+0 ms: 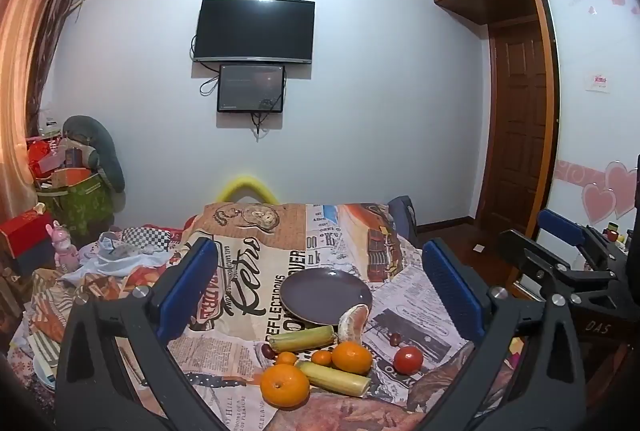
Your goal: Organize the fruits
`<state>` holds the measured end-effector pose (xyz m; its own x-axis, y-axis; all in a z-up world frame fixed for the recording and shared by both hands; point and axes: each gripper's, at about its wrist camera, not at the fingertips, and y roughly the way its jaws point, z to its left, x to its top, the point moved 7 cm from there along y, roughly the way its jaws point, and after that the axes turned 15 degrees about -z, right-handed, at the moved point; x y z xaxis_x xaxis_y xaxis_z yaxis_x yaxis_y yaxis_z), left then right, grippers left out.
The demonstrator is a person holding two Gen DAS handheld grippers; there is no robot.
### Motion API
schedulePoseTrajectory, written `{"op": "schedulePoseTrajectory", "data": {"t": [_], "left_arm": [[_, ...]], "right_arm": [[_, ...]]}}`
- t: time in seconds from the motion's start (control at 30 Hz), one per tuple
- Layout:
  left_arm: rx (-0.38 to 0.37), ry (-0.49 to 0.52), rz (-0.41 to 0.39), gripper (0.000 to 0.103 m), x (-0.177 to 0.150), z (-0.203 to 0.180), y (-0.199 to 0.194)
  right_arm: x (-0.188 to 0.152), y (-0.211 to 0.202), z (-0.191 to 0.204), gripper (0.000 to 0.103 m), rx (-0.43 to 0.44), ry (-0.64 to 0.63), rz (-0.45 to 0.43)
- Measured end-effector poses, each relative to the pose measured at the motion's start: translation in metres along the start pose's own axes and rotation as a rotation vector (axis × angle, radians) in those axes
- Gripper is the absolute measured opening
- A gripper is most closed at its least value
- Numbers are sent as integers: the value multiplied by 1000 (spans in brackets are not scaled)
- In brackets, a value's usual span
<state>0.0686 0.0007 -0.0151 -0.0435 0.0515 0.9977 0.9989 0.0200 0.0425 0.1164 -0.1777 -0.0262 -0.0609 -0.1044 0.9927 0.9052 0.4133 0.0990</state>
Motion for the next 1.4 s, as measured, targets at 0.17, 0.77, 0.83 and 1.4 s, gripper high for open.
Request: {"op": "schedulePoseTrajectory", "data": {"t": [0.17, 0.77, 0.83, 1.4], "left_arm": [[-9, -19, 9, 103, -1, 4, 2], [-7, -7, -1, 103, -3, 2, 3], [-9, -6, -1, 103, -3, 1, 3], [-9, -13, -3, 103, -3, 1, 2]], "right_arm": [[1, -1, 0, 103, -7, -9, -2], [4, -4, 4, 103, -2, -6, -1], [5, -5, 4, 103, -1, -4, -1], [5, -6, 4, 103, 1, 1, 2]]}}
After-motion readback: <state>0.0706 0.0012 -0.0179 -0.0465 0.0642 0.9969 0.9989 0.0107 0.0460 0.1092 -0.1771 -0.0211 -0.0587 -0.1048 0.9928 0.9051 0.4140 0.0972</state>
